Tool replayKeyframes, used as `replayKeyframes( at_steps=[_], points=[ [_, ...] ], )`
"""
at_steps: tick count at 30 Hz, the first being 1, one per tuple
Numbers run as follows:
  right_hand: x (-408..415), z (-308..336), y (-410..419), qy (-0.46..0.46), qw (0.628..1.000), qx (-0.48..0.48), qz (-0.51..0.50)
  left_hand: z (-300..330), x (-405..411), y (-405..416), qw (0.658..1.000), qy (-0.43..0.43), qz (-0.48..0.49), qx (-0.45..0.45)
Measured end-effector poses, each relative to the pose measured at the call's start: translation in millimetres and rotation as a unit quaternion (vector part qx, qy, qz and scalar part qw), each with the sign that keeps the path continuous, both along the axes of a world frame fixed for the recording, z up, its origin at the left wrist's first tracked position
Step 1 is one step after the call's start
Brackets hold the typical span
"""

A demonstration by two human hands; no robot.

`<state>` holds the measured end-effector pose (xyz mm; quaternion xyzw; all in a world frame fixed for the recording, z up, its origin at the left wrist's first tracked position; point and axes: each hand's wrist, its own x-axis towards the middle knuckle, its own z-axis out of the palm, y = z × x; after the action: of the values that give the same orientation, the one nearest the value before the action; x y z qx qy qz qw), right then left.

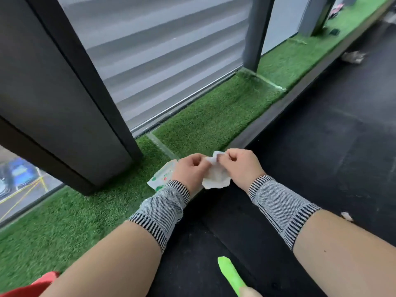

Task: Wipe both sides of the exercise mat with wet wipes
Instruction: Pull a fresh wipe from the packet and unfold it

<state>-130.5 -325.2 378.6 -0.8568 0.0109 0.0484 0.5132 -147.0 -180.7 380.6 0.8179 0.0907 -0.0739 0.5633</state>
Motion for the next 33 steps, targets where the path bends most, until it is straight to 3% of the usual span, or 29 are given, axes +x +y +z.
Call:
replayKeyframes(
  at_steps=[5, 12, 19, 24, 27, 29, 31, 33],
  points=[
    [-43.1, 32.5, -25.9, -0.022, 0.999, -0.019, -0.033, 24.7, -33.4, -17.2, 0.999, -0.014, 0.03, 0.006],
    [-82.1, 36.9, -59.3, 0.049, 0.997, 0.037, -0.035, 31.6, -63.7, -56.7, 0.999, 0.002, -0.034, -0.015],
    [-87.2, 36.1, -149.2, 0.092, 0.995, 0.037, 0.02, 37.4, -56.5, -113.8, 0.996, 0.018, 0.036, -0.082],
    [-70.3, 46.7, -225.2, 0.107, 0.969, 0.218, -0.046, 42.4, -50.0, -175.8, 0.989, 0.021, 0.097, -0.11],
    [-57.3, 57.2, -262.4, 0.079, 0.962, 0.251, -0.069, 43.8, -46.1, -222.0, 0.986, 0.012, 0.11, -0.124],
    [-49.6, 62.4, -285.6, 0.033, 0.971, 0.22, -0.089, 45.6, -44.5, -252.3, 0.986, 0.01, 0.119, -0.119],
    [-44.5, 69.4, -306.8, -0.015, 0.983, 0.159, -0.095, 49.6, -42.5, -277.0, 0.973, 0.014, 0.149, -0.178],
    [-38.5, 77.0, -325.3, -0.047, 0.985, 0.139, -0.091, 58.6, -42.5, -295.4, 0.928, 0.072, 0.156, -0.331]
  ],
)
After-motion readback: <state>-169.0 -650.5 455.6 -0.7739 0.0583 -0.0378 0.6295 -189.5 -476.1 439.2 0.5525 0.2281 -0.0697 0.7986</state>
